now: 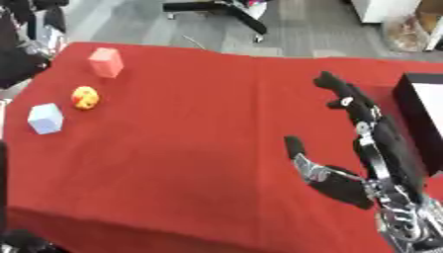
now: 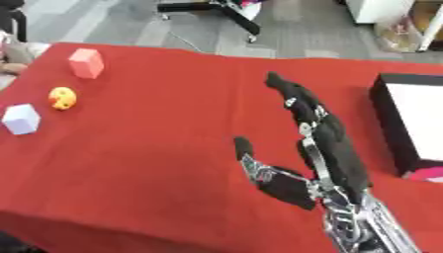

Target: Pick up the objects with one hand, pass them to the other hand, and then place them into the box on the other side of the table.

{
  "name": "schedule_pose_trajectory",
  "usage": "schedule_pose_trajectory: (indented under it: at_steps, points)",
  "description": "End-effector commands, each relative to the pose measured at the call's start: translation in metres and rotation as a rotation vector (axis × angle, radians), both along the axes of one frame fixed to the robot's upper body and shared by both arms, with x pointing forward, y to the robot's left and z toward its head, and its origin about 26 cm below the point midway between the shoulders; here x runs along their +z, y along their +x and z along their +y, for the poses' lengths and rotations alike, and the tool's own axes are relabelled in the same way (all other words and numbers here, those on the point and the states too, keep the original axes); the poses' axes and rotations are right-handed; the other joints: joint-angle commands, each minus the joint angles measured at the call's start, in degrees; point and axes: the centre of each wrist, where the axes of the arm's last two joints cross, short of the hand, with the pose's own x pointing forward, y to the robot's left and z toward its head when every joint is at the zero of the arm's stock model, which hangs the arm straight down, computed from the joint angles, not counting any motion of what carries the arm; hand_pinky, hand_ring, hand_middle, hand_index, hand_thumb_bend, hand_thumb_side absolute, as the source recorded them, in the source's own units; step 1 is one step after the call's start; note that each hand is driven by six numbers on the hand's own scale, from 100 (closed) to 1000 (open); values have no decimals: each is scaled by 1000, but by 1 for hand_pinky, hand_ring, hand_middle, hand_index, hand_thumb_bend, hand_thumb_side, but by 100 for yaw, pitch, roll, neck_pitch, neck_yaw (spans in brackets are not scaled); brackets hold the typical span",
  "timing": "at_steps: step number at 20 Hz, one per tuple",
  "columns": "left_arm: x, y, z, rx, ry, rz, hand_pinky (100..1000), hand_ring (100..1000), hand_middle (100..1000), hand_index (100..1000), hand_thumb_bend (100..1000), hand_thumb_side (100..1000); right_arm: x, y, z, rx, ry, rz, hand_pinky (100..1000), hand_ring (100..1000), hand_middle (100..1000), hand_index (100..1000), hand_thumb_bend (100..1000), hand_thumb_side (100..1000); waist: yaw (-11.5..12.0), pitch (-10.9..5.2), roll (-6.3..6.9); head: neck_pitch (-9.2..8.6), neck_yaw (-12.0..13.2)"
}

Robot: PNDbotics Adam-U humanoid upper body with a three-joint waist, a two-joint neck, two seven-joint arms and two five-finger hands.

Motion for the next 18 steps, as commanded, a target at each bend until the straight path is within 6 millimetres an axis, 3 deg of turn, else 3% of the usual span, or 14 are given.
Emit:
schedule_pose_trajectory:
  at_steps: [1, 3, 5, 8, 11, 16, 18]
  points:
    - [10, 14, 68, 176, 405, 207, 868, 792, 794, 947, 297, 426, 7, -1, -2, 11, -15, -30, 725, 908, 848, 1000, 268, 492, -36, -100, 28, -16, 31]
    - [6, 21, 107, 261, 543, 370, 879, 803, 802, 953, 428, 436, 7, -1, -3, 13, -21, -26, 724, 908, 848, 1000, 270, 493, -67, -119, 54, -16, 40]
    - [-2, 24, 136, 328, 628, 495, 883, 810, 803, 948, 499, 455, 6, -2, -3, 17, -24, -23, 725, 908, 848, 1000, 270, 493, -92, -135, 70, -16, 68]
    - [-27, 27, 161, 386, 694, 666, 888, 817, 802, 941, 570, 511, 5, -2, -2, 23, -28, -18, 725, 908, 848, 1000, 269, 494, -118, -152, 74, -16, 87]
    - [-50, 31, 166, 382, 706, 757, 887, 817, 795, 933, 578, 563, 5, -2, -2, 22, -27, -14, 724, 908, 848, 1000, 270, 494, -128, -156, 53, -16, 87]
    - [-70, 38, 160, 365, 730, 817, 886, 815, 788, 923, 597, 521, 4, -3, -1, 24, -23, -9, 723, 909, 848, 1000, 266, 498, -115, -140, 32, -16, 96]
    - [-76, 41, 157, 381, 733, 819, 881, 805, 777, 911, 573, 456, 3, -4, -1, 26, -22, -7, 723, 909, 848, 1000, 264, 498, -111, -136, 19, -16, 99]
